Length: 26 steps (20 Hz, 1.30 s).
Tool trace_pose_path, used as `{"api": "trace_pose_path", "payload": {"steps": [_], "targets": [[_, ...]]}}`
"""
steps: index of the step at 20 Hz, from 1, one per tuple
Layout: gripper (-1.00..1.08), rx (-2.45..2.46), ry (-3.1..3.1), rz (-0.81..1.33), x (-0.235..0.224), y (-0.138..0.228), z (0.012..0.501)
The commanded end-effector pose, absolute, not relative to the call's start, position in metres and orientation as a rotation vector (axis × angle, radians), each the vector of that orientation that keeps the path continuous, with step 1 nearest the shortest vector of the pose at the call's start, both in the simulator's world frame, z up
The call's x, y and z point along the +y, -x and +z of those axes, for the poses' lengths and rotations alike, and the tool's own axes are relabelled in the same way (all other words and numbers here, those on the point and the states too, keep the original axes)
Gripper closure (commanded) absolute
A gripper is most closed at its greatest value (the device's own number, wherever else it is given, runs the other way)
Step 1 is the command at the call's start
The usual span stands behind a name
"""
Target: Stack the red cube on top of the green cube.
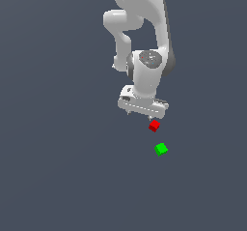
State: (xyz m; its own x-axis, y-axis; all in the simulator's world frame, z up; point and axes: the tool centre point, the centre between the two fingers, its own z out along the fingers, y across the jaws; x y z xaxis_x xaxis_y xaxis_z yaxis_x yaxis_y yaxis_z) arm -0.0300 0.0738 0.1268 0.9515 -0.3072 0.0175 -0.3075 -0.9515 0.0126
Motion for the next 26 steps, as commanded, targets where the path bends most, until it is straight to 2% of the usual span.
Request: {"api": "trace_pose_path", "payload": {"steps": [1,15,26], "targets": [[-0.92,-0.563,-3.077,0.021,0.085,0.034,0.119],[-0.92,-0.936,-2.995,0.005,0.147,0.040,0.081],[-0.92,-1.046,-2.962,0.000,0.166,0.037,0.070]]}}
